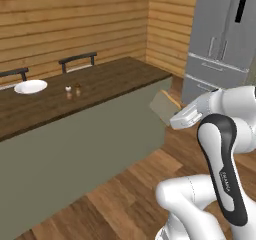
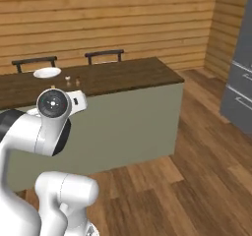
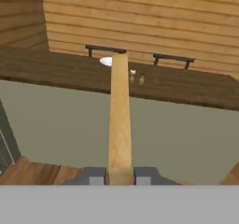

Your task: Start the toaster. Once the lever pops up, take the bread to the plate on the dining counter.

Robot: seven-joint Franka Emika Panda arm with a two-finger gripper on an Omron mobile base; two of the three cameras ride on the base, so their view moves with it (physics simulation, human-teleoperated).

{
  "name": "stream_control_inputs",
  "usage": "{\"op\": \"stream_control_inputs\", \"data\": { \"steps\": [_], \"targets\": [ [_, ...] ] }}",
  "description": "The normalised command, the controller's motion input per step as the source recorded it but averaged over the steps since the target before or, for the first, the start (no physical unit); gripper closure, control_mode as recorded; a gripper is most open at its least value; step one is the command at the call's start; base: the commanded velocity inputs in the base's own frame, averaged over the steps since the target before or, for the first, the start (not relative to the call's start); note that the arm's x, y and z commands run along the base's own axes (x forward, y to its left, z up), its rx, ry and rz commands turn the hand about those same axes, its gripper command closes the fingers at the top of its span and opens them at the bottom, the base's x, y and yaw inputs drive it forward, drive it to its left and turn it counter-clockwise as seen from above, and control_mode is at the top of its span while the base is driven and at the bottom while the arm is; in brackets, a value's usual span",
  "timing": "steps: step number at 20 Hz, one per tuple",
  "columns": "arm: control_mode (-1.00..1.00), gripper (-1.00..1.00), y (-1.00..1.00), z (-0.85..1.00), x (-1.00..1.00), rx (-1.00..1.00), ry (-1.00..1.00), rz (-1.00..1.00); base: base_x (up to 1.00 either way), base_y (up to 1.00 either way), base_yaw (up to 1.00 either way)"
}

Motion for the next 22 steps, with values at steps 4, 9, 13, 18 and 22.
{"op": "stream_control_inputs", "data": {
  "steps": [4,9,13,18,22],
  "targets": [
    [1.0,1.0,0.0,0.0,0.0,0.0,0.0,0.0,0.11,0.38,0.54],
    [1.0,1.0,0.0,0.0,0.0,0.0,0.0,0.0,0.23,0.21,0.51],
    [1.0,1.0,0.0,0.0,0.0,0.0,0.0,0.0,0.04,-0.01,0.39],
    [1.0,1.0,0.0,0.0,0.0,0.0,0.0,0.0,0.2,-0.27,0.12],
    [1.0,1.0,0.0,0.0,0.0,0.0,0.0,0.0,0.41,-0.42,0.0]
  ]
}}
